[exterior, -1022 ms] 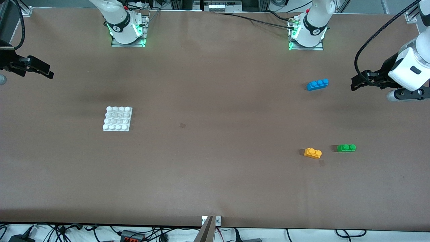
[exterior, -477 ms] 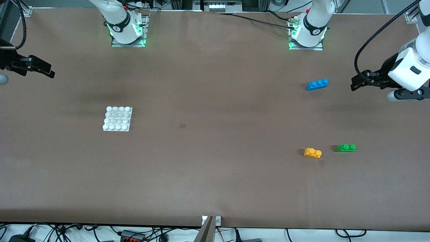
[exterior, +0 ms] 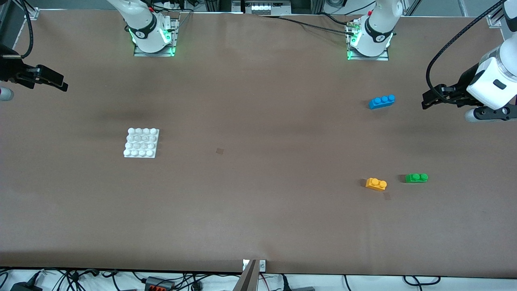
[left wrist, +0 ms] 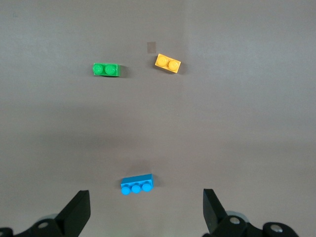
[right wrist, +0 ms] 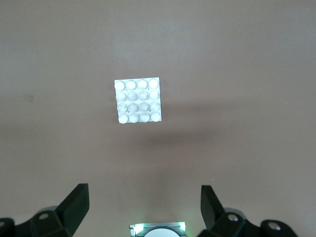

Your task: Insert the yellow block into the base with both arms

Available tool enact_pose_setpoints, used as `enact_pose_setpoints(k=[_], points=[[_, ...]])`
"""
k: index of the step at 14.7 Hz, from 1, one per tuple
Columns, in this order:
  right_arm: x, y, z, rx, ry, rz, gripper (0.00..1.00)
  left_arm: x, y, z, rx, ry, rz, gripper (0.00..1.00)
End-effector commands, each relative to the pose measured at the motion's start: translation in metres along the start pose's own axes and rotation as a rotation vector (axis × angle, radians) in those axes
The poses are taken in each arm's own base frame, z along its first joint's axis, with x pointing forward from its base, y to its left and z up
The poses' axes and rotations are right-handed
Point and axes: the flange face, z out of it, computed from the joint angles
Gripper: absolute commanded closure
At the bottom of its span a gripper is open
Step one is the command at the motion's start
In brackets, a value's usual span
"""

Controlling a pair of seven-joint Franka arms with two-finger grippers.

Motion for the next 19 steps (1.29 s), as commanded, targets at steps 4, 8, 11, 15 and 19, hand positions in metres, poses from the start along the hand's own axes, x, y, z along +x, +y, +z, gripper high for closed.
enact_pose_setpoints(k=[4, 8, 11, 15, 19], points=[[0.001, -0.027, 0.008, 0.008, -0.025, -0.029, 0.0, -0.005, -0.001, -0.003, -0.01, 0.003, 0.007, 0.0], [0.047, -0.022, 0.083, 0.01, -0.109, -0.009, 0.0, -0.005, -0.001, -0.001, -0.012, 0.0, 0.027, 0.0], [0.072, -0.016, 0.145, 0.004, -0.121, 0.001, 0.0, -0.004, -0.002, -0.001, -0.012, 0.0, 0.025, 0.0], [0.081, -0.017, 0.247, 0.008, -0.046, 0.005, 0.0, -0.004, -0.001, 0.0, -0.012, -0.002, 0.027, 0.0], [0.055, -0.027, 0.319, 0.008, 0.056, -0.012, 0.0, -0.004, -0.002, 0.0, -0.013, -0.002, 0.025, 0.0]])
